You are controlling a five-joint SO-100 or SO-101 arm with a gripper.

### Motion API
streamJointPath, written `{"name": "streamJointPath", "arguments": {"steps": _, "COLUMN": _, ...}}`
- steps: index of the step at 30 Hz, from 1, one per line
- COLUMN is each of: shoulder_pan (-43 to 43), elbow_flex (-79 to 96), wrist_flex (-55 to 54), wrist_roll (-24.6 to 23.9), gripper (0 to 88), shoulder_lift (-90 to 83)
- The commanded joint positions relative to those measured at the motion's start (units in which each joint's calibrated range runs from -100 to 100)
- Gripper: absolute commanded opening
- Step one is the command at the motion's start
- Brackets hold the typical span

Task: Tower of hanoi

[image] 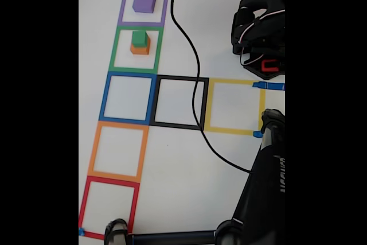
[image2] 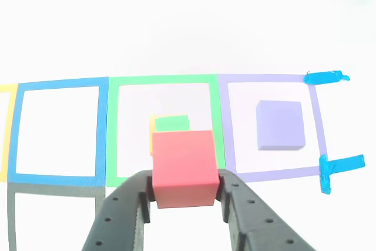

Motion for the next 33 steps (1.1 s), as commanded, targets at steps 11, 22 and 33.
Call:
{"name": "streamJointPath", "arguments": {"steps": 11, "shoulder_pan": -2.7, "elbow_flex": 46.1, "wrist_flex": -57.1, "wrist_roll": 0.0, "gripper": 1.5, "shoulder_lift": 2.2}}
{"name": "streamJointPath", "arguments": {"steps": 22, "shoulder_pan": -2.3, "elbow_flex": 57.5, "wrist_flex": -85.4, "wrist_roll": 0.0, "gripper": 1.7, "shoulder_lift": 16.2}}
{"name": "streamJointPath", "arguments": {"steps": 33, "shoulder_pan": -1.6, "elbow_flex": 63.5, "wrist_flex": -92.5, "wrist_roll": 0.0, "gripper": 1.8, "shoulder_lift": 18.3}}
